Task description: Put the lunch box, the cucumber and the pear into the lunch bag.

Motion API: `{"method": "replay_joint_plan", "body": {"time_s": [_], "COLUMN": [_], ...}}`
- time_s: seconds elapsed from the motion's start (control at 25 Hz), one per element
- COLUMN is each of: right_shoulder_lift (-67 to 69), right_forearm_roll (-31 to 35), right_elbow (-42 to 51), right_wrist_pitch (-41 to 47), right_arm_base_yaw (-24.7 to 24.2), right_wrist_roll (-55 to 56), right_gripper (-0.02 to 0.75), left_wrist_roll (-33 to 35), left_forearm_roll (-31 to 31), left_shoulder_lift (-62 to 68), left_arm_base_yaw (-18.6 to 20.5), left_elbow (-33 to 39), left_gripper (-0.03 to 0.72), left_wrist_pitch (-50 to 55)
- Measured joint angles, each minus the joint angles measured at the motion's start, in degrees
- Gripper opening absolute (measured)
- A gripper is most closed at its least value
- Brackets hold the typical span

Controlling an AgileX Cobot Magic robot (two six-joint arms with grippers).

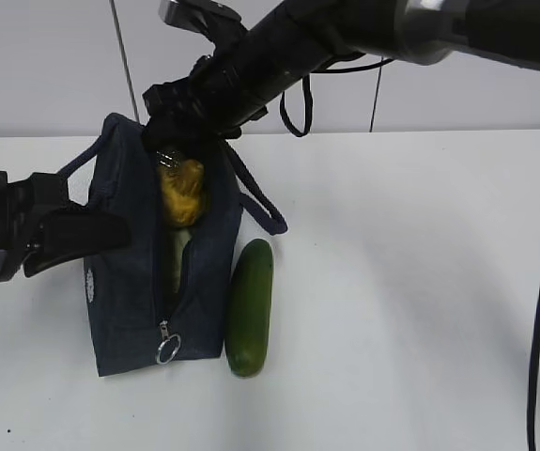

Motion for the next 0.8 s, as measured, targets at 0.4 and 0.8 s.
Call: {"method": "replay_joint_plan", "body": {"time_s": [0.4, 0.8], "right_shoulder_lift": [-2.8, -5.9], "right_forearm_roll": [-15.1, -42.6], "right_elbow": [-4.9, -5.5], "right_wrist_pitch": [6.8, 19.5], "right_arm_base_yaw": [0.0, 0.0], "right_wrist_roll": [5.0, 23.8], "right_gripper": [0.417, 0.417], "left_wrist_roll": [0.0, 0.0], "left_forearm_roll": [0.5, 1.8], "left_shoulder_lift": [0.0, 0.0], "left_arm_base_yaw": [0.0, 0.0], "left_elbow": [0.0, 0.0], "left_gripper": [-0.015, -0.015], "left_wrist_pitch": [-1.0, -1.8]}}
